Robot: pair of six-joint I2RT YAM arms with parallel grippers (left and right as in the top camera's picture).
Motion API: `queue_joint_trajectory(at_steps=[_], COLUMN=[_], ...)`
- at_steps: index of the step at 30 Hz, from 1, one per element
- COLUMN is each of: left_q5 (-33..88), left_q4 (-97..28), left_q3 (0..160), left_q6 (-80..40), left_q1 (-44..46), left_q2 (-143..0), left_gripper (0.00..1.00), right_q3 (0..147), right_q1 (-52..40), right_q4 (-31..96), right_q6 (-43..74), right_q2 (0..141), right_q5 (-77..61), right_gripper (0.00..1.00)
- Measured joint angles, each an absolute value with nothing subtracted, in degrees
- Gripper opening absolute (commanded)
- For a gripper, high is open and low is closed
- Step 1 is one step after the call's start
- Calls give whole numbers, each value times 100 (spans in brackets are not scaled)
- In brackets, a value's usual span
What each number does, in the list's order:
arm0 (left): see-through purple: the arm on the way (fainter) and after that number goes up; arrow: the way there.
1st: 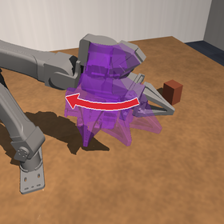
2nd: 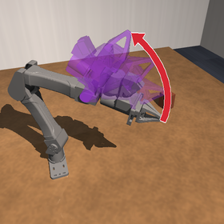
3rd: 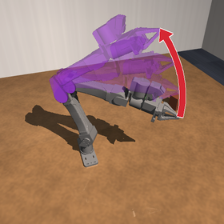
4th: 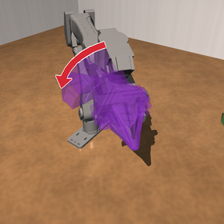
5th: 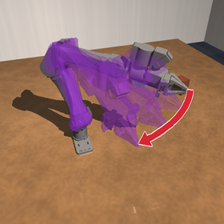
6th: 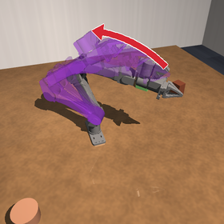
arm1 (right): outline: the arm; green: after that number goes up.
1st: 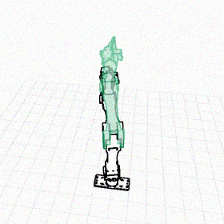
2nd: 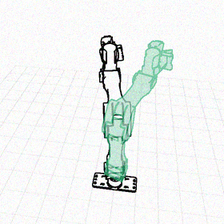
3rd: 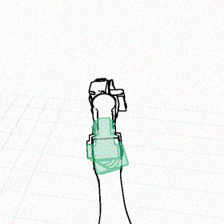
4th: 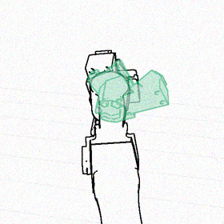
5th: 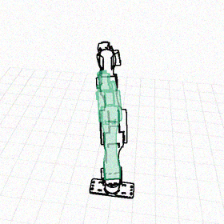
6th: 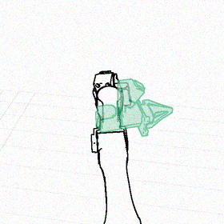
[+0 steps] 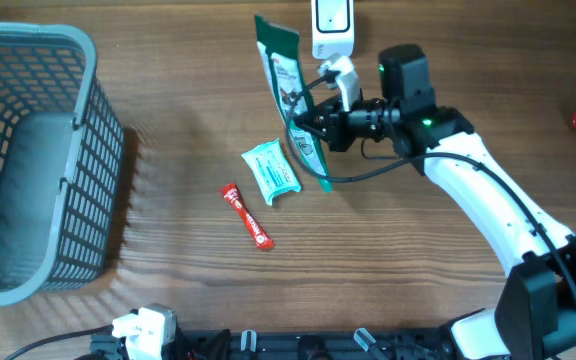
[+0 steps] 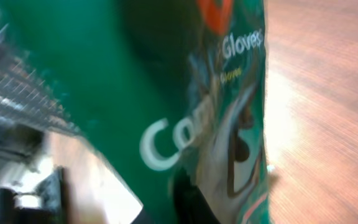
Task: Scan the item barcode
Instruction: 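Carry the hanging glove pack up toward the white scanner, then hold the glove pack's barcode at the scanner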
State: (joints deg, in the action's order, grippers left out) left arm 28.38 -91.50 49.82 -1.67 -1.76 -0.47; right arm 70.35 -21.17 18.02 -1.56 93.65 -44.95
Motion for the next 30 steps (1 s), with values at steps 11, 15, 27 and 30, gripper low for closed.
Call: queue_joint_trajectory(at_steps=[11, 15, 27, 30], left_q5=[2840, 2838, 2838, 2838], left_q4=[-9153, -9153, -9144, -9150], left_q3=[4982, 4982, 4982, 4982], left_q6=[-165, -167, -165, -167], left_q1=[-176, -176, -176, -176], left_q2=[-45, -45, -47, -47], left_gripper=[100, 100, 100, 100], right_q3=[7476, 7496, 8816, 9732], right_q1=[-2832, -2832, -2716, -2665], right_q4=[816, 25, -1874, -1638], right_q6=[-1500, -1756, -2738, -2777], right_q2=[9483, 9942, 12311, 12949], right_q5=[-707, -80, 1146, 1194], right_gripper=[5, 5, 5, 5])
